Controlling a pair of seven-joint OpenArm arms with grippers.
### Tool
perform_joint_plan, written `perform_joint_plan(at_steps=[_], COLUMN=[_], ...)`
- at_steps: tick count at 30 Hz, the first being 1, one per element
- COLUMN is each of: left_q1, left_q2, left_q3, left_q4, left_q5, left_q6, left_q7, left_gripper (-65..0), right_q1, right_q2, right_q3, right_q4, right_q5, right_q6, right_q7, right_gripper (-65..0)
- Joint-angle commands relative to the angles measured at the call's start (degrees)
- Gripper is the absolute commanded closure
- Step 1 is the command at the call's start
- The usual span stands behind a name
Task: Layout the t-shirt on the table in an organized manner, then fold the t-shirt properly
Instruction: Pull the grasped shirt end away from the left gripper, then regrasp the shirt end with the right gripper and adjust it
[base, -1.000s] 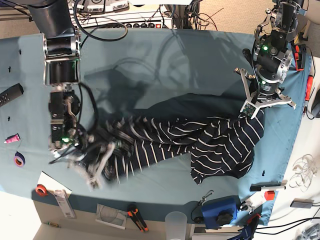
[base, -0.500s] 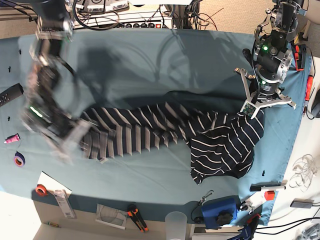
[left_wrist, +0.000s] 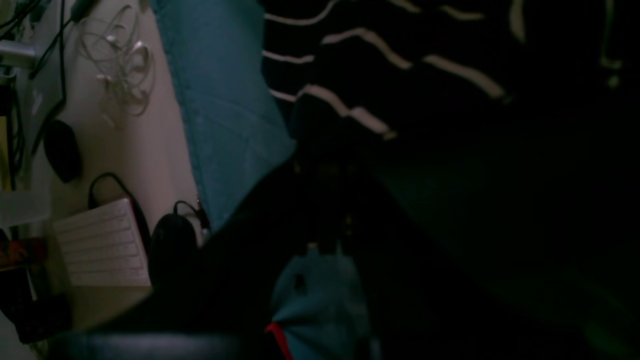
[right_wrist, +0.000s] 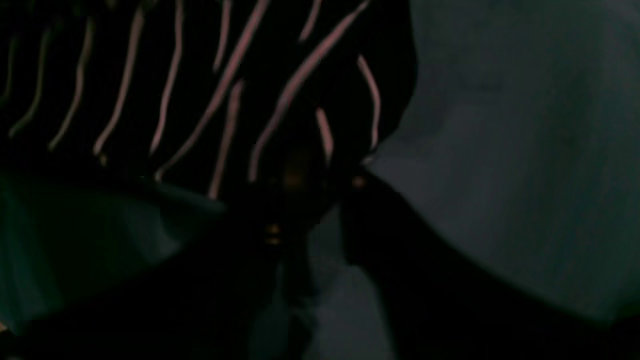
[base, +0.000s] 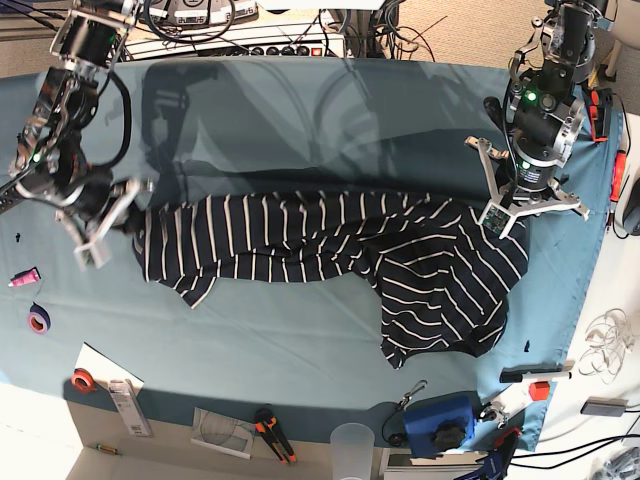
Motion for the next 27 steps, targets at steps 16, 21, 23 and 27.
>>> perform_joint_plan(at_steps=[16, 21, 23, 27], left_q1=[-0.5, -0.4, -0.4, -0.5], left_q2=[-0.6, -0.6, -0.6, -0.6], left_q3=[-0.4, -0.4, -0.4, -0.4], left_q4=[1.0, 1.0, 1.0, 1.0], left_q5=[0.7, 0.7, 0.7, 0.7], left_q6=[0.7, 0.7, 0.7, 0.7], left_q7=[-1.0, -1.0, -1.0, -1.0], left_gripper=[0.0, 0.0, 0.0, 0.0], right_q1=[0.7, 0.0, -0.5, -0.9], right_q2=[-1.8, -3.5, -3.5, -3.5], right_q3=[0.3, 0.1, -0.4, -2.6], right_q4=[7.0, 7.0, 7.0, 5.7], right_q5=[-0.3, -3.5, -4.3, -6.6], right_q6=[-2.8, -3.4, -3.9, -5.4], right_q7=[-6.6, -6.6, -6.6, -5.2], right_gripper=[-19.4, -19.4, -19.4, -19.4])
